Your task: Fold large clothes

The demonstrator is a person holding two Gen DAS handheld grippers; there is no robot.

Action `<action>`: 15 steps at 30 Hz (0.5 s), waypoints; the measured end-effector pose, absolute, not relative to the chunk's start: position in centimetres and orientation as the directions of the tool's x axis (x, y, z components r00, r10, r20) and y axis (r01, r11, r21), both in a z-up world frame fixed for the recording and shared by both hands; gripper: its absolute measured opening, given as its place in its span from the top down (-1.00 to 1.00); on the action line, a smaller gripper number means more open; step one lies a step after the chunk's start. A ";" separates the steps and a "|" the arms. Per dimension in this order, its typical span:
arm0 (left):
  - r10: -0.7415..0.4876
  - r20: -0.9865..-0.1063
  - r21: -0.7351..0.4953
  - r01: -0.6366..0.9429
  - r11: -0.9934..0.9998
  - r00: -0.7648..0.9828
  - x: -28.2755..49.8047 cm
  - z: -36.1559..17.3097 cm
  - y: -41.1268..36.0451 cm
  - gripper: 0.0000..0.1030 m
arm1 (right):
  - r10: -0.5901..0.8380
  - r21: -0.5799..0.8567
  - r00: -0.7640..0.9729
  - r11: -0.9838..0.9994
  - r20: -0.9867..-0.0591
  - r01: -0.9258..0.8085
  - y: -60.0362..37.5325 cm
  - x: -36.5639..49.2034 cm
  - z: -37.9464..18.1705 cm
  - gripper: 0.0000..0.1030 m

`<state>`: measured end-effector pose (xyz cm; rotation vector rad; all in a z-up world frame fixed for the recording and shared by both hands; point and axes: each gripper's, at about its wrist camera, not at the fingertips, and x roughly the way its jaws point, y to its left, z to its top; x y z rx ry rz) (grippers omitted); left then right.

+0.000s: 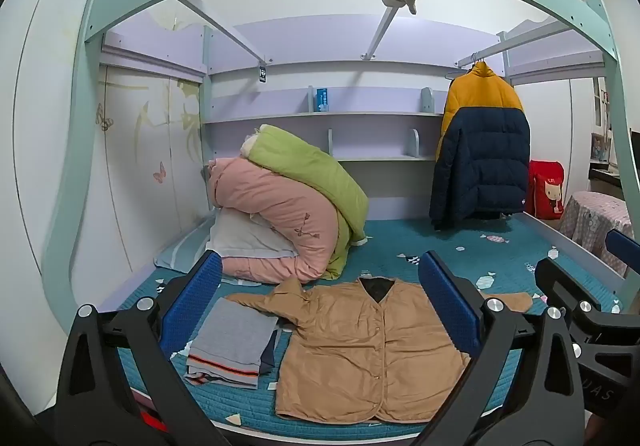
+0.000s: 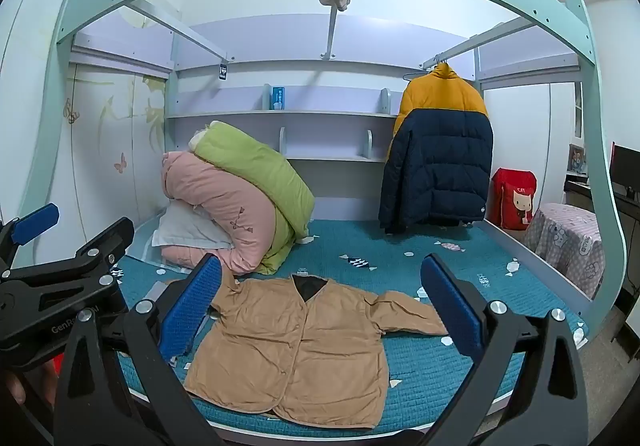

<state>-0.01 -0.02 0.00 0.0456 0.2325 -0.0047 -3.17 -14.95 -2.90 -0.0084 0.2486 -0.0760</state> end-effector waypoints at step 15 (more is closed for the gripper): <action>0.000 -0.231 0.042 0.010 0.999 0.973 0.0 0.0 0.0 -0.91 | -0.077 -0.017 0.969 0.997 -0.237 0.075 -15.2 -3.1 -2.9 -0.86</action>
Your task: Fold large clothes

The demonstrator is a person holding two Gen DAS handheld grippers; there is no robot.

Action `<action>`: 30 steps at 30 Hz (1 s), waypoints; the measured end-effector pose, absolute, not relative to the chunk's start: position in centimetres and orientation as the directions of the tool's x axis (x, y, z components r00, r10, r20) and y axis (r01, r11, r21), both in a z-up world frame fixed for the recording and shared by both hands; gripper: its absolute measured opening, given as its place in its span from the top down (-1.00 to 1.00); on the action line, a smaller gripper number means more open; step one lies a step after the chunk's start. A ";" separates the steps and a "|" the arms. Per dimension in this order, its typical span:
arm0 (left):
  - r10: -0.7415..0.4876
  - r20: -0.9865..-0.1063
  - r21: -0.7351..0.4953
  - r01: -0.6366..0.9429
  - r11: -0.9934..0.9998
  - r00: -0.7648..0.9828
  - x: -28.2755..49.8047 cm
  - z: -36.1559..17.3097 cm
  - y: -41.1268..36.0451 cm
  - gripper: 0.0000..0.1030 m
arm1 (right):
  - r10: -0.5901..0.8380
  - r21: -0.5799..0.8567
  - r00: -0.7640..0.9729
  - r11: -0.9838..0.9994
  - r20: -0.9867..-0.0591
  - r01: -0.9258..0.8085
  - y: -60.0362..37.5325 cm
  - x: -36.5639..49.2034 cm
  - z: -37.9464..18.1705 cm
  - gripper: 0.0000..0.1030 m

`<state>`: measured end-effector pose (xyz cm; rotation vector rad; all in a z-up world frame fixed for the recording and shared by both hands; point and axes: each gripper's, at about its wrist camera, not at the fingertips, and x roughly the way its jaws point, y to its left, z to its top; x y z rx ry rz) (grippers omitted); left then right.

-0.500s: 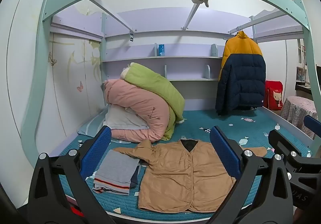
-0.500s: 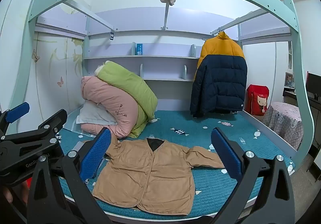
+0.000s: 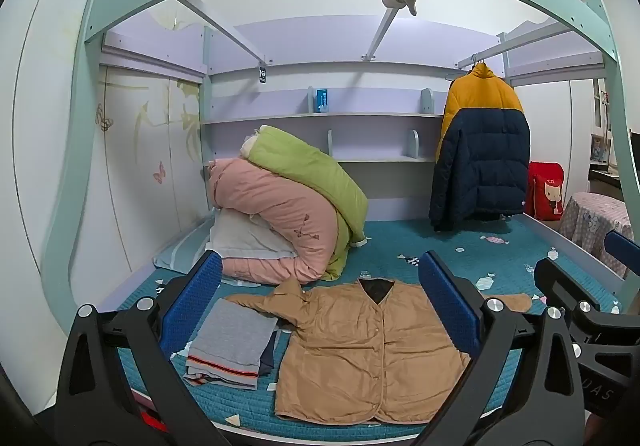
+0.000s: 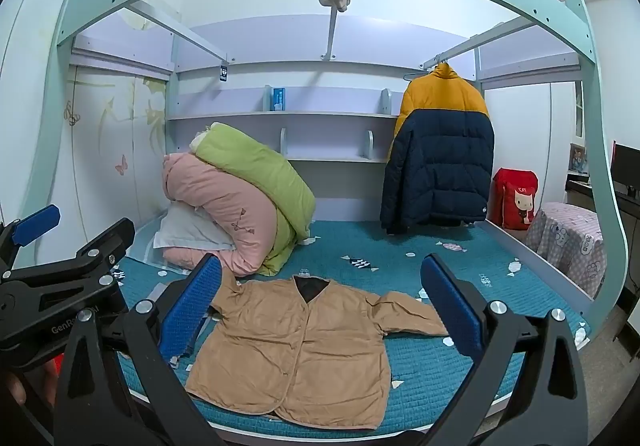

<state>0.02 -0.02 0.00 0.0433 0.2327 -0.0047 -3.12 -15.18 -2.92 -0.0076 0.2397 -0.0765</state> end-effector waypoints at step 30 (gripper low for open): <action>0.000 -0.229 0.042 0.010 0.999 0.973 0.0 0.0 0.0 -0.91 | -0.079 -0.018 0.968 0.997 -0.237 0.077 -14.9 -3.3 -2.7 -0.86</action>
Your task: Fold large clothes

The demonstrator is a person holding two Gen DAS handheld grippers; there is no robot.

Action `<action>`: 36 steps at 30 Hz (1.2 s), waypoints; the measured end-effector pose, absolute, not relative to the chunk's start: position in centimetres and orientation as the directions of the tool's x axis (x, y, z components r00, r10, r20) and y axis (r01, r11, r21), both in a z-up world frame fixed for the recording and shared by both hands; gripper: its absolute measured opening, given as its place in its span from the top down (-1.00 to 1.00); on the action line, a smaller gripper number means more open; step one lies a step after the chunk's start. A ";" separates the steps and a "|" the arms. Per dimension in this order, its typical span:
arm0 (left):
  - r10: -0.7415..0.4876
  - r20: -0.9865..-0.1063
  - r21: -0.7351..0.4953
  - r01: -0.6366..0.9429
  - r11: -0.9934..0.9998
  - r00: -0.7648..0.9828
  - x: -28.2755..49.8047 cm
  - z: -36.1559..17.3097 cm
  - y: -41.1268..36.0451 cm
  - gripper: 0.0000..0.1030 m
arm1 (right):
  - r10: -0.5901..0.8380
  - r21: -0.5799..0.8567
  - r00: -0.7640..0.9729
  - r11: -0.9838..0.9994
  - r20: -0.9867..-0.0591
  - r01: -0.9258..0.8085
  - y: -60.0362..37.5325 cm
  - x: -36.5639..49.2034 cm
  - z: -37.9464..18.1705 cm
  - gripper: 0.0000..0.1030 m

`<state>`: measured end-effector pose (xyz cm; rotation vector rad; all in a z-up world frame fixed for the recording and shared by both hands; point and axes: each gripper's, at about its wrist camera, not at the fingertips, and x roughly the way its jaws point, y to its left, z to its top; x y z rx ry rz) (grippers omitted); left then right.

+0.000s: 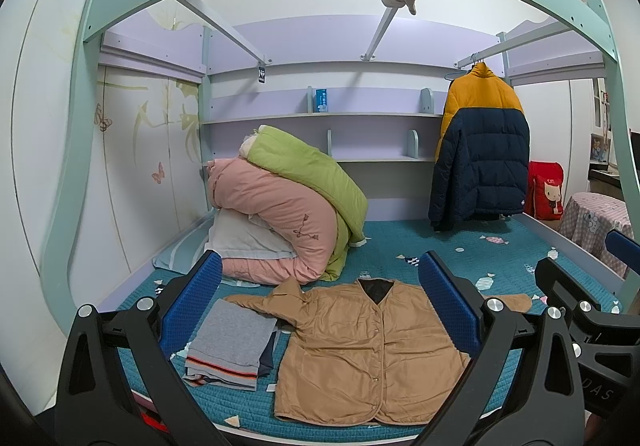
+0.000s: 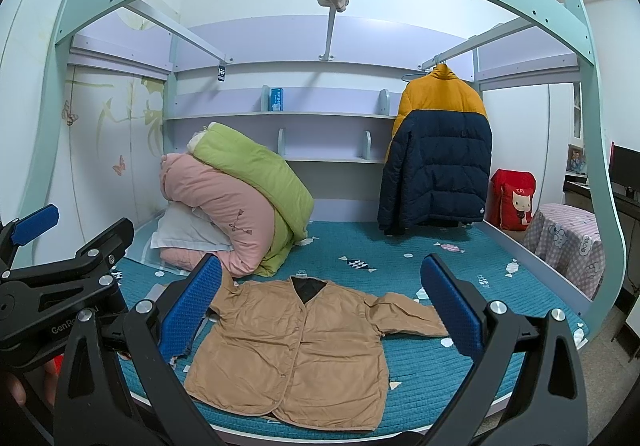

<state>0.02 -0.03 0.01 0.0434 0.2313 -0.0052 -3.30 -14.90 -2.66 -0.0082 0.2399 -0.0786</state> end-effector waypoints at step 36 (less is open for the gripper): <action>0.001 -0.229 0.044 0.010 0.999 0.973 0.0 0.0 0.0 -0.91 | -0.080 -0.021 0.968 0.997 -0.238 0.078 -15.2 -3.3 -2.6 -0.86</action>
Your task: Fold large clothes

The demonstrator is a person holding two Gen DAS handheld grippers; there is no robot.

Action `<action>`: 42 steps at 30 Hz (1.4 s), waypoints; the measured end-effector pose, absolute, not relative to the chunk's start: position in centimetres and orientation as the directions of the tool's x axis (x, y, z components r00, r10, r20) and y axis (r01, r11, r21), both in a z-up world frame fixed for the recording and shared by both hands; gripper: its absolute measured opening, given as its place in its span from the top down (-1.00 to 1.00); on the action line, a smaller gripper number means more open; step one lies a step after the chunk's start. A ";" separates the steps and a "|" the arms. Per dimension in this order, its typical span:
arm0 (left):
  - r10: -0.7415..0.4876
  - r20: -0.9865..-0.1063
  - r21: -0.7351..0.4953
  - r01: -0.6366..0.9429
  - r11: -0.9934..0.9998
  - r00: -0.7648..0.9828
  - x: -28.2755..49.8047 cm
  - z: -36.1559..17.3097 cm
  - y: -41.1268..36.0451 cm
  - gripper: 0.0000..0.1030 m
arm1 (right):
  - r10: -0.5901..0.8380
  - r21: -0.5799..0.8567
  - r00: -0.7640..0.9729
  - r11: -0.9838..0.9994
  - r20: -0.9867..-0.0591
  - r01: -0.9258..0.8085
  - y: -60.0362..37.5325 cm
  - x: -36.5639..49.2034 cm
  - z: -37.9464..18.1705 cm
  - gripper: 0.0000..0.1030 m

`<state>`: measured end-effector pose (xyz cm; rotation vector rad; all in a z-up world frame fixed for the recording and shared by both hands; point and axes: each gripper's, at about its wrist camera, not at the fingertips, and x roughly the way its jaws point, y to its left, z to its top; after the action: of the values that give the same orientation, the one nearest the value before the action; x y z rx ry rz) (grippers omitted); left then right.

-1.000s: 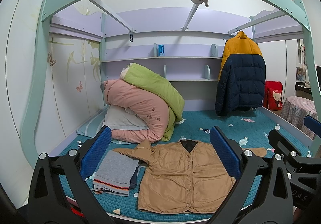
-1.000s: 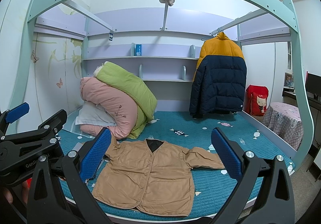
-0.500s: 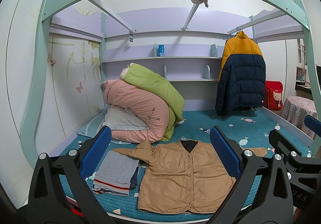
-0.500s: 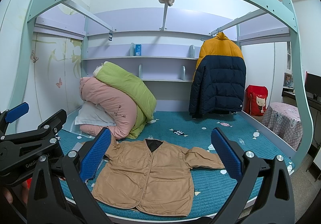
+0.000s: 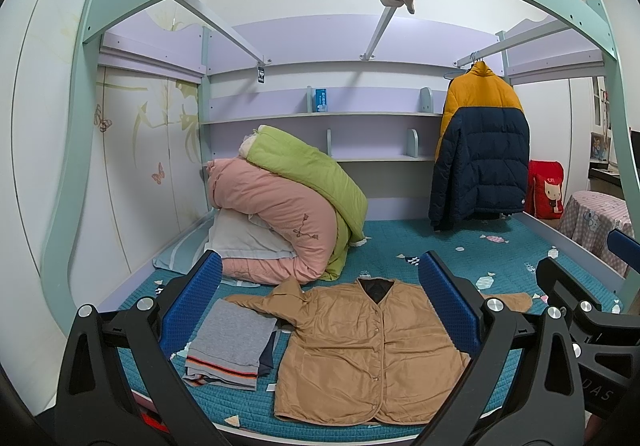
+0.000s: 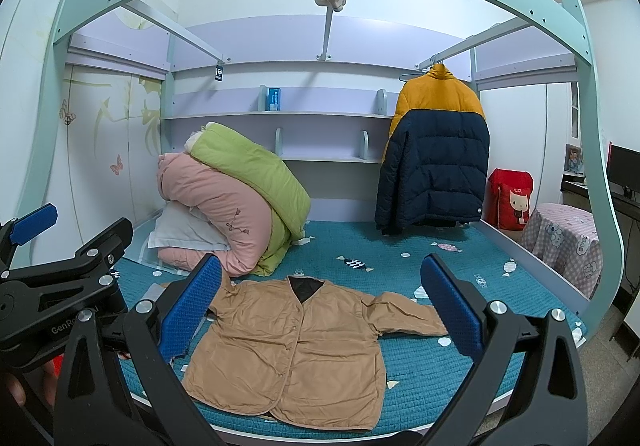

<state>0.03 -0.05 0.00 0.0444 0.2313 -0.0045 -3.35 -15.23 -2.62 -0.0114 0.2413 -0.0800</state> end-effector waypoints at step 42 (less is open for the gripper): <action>0.006 -0.305 0.078 0.019 0.997 0.952 5.6 -3.7 -0.9 -0.91 | -0.091 -0.004 0.937 0.995 -0.338 0.095 -17.2 2.3 -6.2 -0.86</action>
<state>5.65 -0.85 -3.66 0.0808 0.3105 -0.0068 2.35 -17.17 -6.19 0.0126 0.3452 -0.0948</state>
